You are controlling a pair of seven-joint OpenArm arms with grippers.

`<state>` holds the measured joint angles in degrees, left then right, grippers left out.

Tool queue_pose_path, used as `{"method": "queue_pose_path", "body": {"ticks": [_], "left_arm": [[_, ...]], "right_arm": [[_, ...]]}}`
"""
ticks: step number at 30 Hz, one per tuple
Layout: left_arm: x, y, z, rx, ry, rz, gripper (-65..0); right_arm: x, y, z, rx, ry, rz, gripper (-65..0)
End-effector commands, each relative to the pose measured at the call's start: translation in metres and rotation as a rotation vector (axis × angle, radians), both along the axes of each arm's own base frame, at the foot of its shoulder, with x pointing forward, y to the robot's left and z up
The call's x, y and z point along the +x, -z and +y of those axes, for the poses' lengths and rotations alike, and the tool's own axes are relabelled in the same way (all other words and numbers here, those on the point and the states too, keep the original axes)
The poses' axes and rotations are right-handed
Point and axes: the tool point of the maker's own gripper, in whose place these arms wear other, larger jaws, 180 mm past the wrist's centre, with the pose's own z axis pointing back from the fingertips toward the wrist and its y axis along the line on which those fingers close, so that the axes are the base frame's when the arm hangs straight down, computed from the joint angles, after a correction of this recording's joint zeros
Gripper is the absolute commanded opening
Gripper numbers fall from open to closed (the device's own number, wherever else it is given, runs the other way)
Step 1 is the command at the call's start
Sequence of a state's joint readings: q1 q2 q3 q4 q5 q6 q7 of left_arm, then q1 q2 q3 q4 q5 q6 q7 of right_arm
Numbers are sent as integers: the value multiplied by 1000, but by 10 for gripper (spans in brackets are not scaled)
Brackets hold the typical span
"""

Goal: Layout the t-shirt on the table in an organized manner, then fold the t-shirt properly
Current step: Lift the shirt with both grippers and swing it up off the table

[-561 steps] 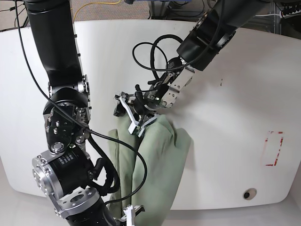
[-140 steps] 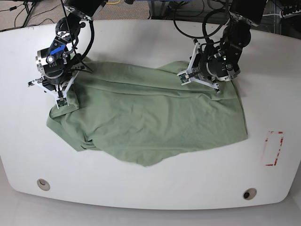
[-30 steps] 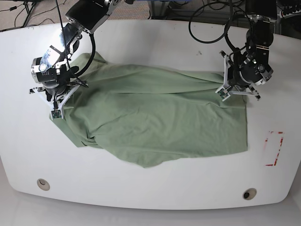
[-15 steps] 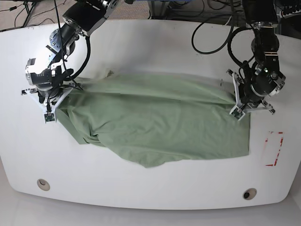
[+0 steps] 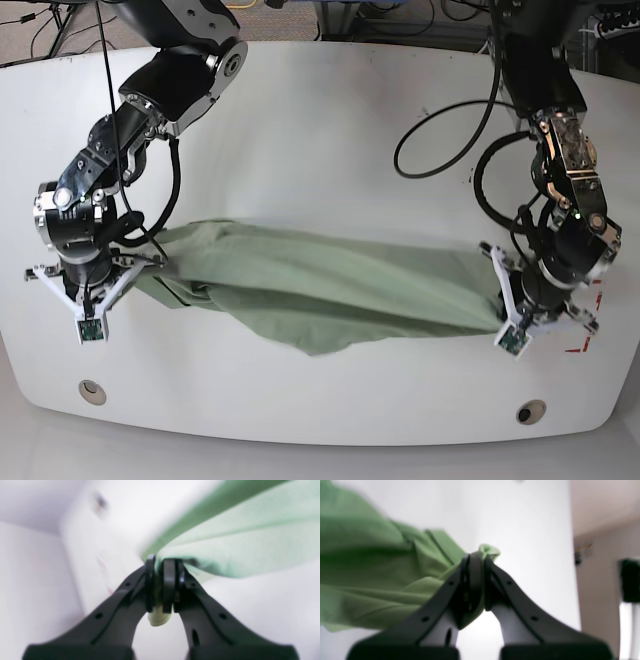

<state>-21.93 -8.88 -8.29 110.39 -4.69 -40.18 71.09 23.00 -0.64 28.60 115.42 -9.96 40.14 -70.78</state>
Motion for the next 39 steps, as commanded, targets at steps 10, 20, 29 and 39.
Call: {"method": "queue_pose_path", "body": {"ticks": [10, 20, 29, 39], "left_arm": [[45, -162, -4, -17, 9, -379, -637], [65, -233, 0, -45, 6, -482, -637], [71, -295, 3, -71, 12, -569, -637], [65, -341, 4, -80, 16, -645, -637]], "right_arm": [[47, -127, 3, -149, -71, -274, -650], [63, -222, 20, -358, -143, -419, -650], [70, -289, 26, -476, -157, -497, -645], [67, -350, 28, -521, -143, -581, -645]]}}
